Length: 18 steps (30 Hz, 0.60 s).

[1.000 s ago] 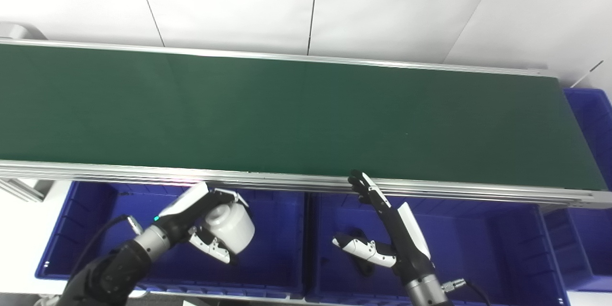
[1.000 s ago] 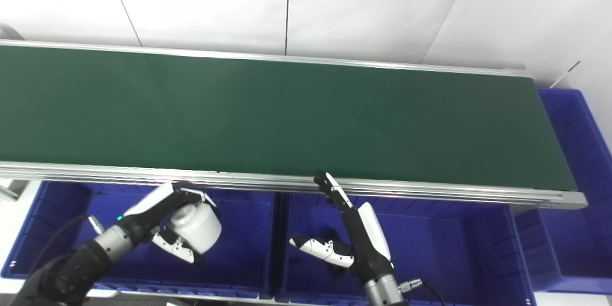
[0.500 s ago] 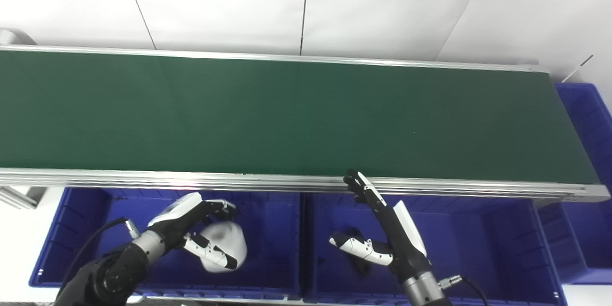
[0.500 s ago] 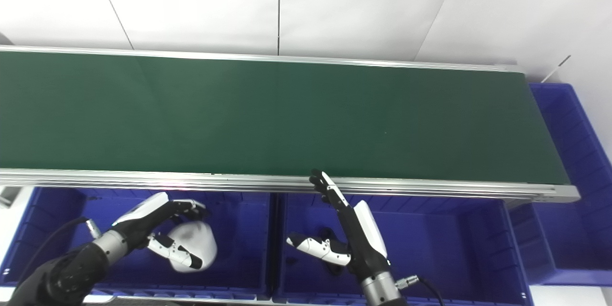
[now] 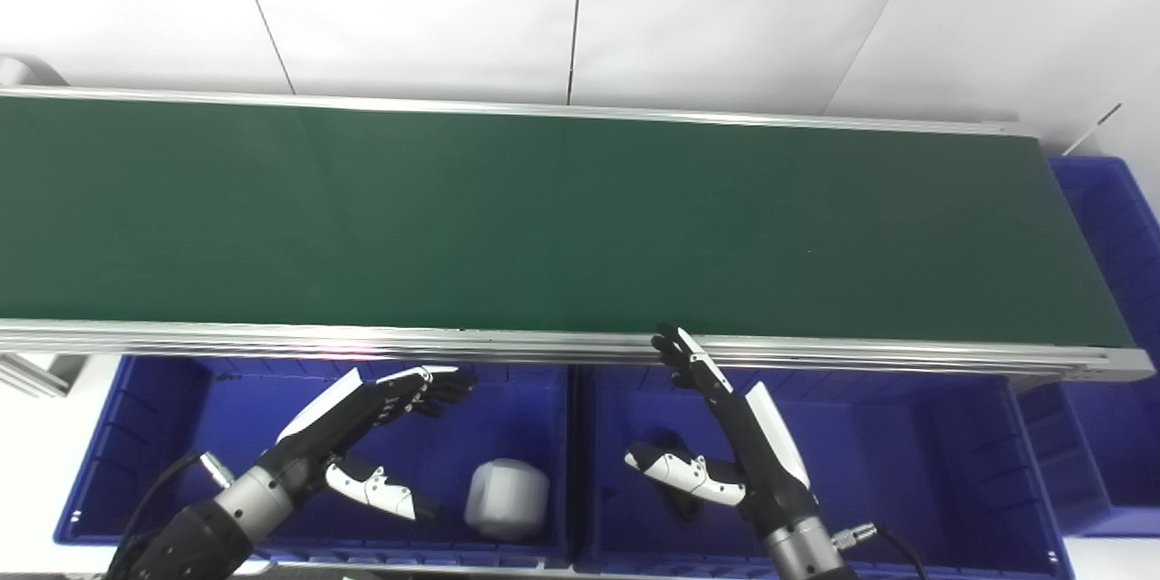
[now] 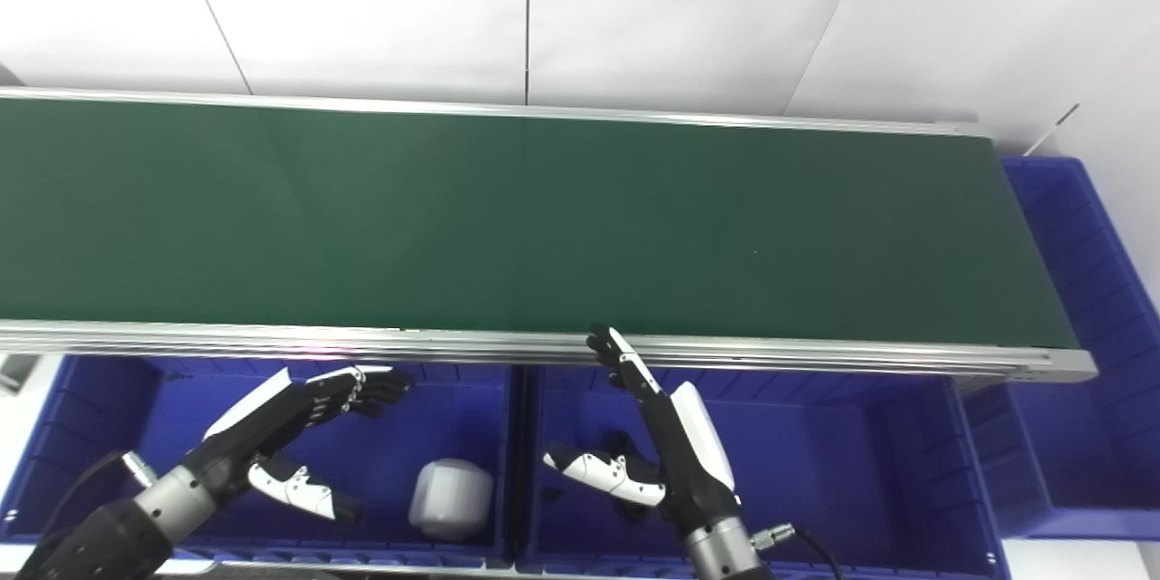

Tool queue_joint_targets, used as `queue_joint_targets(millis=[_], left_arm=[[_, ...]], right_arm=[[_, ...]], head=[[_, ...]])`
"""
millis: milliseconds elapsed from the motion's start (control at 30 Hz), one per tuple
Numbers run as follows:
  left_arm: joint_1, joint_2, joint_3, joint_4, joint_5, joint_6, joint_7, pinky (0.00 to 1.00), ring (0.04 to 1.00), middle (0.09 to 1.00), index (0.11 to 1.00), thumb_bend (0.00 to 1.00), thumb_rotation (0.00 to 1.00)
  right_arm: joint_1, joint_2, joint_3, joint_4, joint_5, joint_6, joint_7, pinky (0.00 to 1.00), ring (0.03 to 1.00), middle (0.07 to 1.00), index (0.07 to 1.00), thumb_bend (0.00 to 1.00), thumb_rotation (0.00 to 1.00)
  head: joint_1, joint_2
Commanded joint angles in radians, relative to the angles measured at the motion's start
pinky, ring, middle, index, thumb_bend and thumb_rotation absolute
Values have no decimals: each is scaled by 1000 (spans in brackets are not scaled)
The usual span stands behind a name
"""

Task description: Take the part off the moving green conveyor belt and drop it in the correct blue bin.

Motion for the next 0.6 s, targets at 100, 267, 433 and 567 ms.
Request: queue_joint_targets(millis=[100, 267, 433, 567], left_arm=[[14, -35, 10, -22, -69, -95, 3, 755, 800, 800, 772, 939, 311], [5, -56, 5, 2, -80, -125, -3, 814, 846, 853, 832, 922, 318], [-24, -82, -2, 60, -74, -186, 1, 824, 891, 914, 897, 908, 299], [-35, -110, 3, 77, -57, -199, 14, 846, 906, 935, 926, 904, 277]], right_arm=[[11, -10, 7, -55, -13, 9, 13, 841, 890, 907, 946, 786, 638], [24, -13, 14, -80, -29, 47, 33, 826, 895, 926, 957, 835, 602], [48, -2, 9, -82, -49, 42, 12, 808, 885, 921, 956, 889, 542], [69, 6, 4, -83, -63, 32, -11, 812, 881, 911, 949, 897, 521]], head=[[-10, -5], [-32, -19], [-52, -51], [-55, -68]])
